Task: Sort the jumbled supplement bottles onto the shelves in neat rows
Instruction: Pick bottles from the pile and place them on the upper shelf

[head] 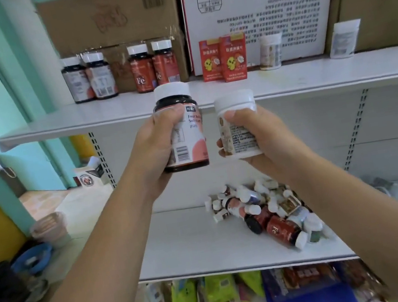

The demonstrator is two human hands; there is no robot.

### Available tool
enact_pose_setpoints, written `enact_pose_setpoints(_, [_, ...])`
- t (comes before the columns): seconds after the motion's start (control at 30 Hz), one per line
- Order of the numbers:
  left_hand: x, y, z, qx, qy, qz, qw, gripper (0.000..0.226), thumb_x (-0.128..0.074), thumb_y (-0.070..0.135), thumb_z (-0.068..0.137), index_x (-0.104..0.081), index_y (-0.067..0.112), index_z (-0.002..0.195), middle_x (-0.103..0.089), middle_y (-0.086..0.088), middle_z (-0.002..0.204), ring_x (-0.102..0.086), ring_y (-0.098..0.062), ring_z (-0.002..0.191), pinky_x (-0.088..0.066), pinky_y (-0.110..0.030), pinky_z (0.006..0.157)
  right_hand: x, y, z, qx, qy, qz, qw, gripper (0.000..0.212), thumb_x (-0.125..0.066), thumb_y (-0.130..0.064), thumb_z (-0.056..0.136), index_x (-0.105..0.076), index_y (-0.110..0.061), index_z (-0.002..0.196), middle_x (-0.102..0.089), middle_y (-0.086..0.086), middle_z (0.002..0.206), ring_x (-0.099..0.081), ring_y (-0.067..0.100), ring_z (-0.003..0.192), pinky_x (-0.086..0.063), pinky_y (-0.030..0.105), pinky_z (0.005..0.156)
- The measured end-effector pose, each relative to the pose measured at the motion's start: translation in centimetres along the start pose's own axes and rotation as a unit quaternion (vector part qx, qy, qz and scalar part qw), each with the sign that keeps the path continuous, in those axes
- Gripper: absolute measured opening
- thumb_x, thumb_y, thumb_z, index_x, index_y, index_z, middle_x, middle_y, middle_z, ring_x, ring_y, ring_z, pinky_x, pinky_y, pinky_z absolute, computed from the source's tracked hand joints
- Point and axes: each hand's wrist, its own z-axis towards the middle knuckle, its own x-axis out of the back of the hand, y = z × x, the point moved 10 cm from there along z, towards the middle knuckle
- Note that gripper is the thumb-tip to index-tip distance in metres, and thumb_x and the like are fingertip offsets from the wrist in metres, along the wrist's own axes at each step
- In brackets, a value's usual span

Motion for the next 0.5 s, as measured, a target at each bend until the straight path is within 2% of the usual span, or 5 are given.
enact_pose_setpoints(0.1, [1.1, 2.6, 1.4, -0.035, -0.001, 0.031, 0.999, 0.054, -0.06, 0.034, 0.078, -0.056, 0.004, 0.123, -0.069, -0.009, 0.094, -0.067, -0.025, 0.084, -0.057, -0.038, 0.077, -1.4, -1.8, 1.8, 0.025, -0.001, -0.007, 1.0, 0.034, -0.062, -0.023, 0.076, -0.053, -0.014, 0.107, -0.059, 0.003, 0.081, -0.06, 0.018, 0.07, -0.053, 0.034, 0.067])
enact_pose_setpoints(0.2, [3.0, 4.9, 3.0, -0.066, 0.002, 0.067, 0.996, 0.054, -0.064, 0.038, 0.075, -0.058, 0.007, 0.118, -0.068, -0.01, 0.096, -0.067, -0.024, 0.085, -0.057, -0.039, 0.078, -2.4, -2.9, 3.8, 0.039, 0.004, 0.001, 0.999, 0.032, -0.06, -0.023, 0.074, -0.056, -0.014, 0.104, -0.061, 0.001, 0.075, -0.06, 0.017, 0.066, -0.054, 0.034, 0.066])
enact_pose_setpoints(0.37, [7.3, 7.8, 6.1, -0.097, 0.028, 0.109, 0.989, 0.024, -0.057, 0.035, 0.088, -0.064, 0.014, 0.099, -0.073, -0.001, 0.083, -0.071, -0.016, 0.078, -0.058, -0.034, 0.071, -5.1, -4.0, 7.8, 0.065, -0.029, -0.007, 0.997, 0.036, -0.055, -0.016, 0.073, -0.054, -0.014, 0.109, -0.064, 0.0, 0.078, -0.063, 0.017, 0.074, -0.054, 0.033, 0.069])
enact_pose_setpoints(0.43, [9.9, 9.1, 7.4, -0.109, 0.052, 0.158, 0.98, 0.037, -0.061, 0.045, 0.076, -0.063, 0.018, 0.1, -0.074, 0.002, 0.085, -0.072, -0.015, 0.081, -0.058, -0.034, 0.073, -6.5, -4.1, 9.8, 0.065, -0.047, -0.034, 0.996, 0.04, -0.056, -0.016, 0.075, -0.054, -0.013, 0.114, -0.07, -0.002, 0.084, -0.067, 0.013, 0.08, -0.054, 0.031, 0.072])
enact_pose_setpoints(0.5, [12.7, 10.3, 8.7, -0.122, 0.073, 0.215, 0.966, 0.05, -0.061, 0.055, 0.065, -0.062, 0.025, 0.105, -0.074, 0.001, 0.095, -0.071, -0.019, 0.09, -0.057, -0.043, 0.083, -7.7, -3.5, 12.0, 0.046, -0.051, -0.093, 0.993, 0.049, -0.064, -0.02, 0.076, -0.053, -0.015, 0.123, -0.071, 0.0, 0.103, -0.069, 0.014, 0.095, -0.053, 0.035, 0.085])
